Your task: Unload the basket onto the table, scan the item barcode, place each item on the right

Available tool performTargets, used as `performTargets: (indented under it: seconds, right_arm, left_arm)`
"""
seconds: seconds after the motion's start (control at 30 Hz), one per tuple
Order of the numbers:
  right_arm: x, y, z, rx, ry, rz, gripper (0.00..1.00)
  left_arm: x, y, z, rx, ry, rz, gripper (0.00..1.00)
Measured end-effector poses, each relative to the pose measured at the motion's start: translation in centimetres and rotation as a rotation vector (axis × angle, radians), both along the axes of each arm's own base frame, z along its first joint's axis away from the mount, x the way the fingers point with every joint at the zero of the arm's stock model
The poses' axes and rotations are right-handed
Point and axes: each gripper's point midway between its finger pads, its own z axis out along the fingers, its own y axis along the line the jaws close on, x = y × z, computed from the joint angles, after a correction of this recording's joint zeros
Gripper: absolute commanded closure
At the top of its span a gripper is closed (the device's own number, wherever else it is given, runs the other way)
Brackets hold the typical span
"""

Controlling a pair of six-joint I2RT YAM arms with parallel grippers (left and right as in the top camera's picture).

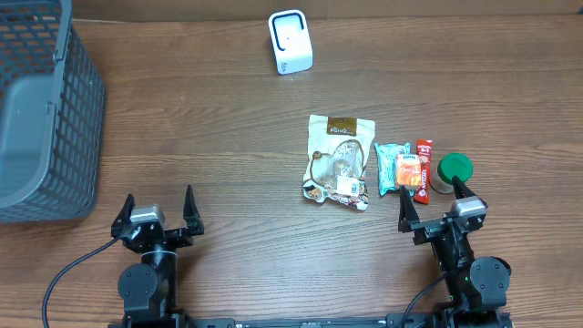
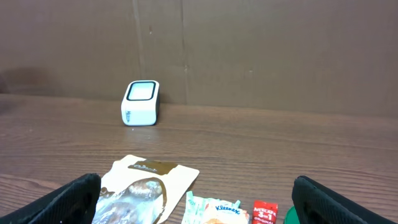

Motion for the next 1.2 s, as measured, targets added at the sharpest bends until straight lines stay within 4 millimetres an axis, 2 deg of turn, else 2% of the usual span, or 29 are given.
performTargets:
  seconds: [1.2]
  right_arm:
    - [0.0,0.0,0.0,0.0,0.0,0.0,0.0]
  left_arm:
    - [0.0,-0.01,0.0,0.022,0.003,-0.002,0.0]
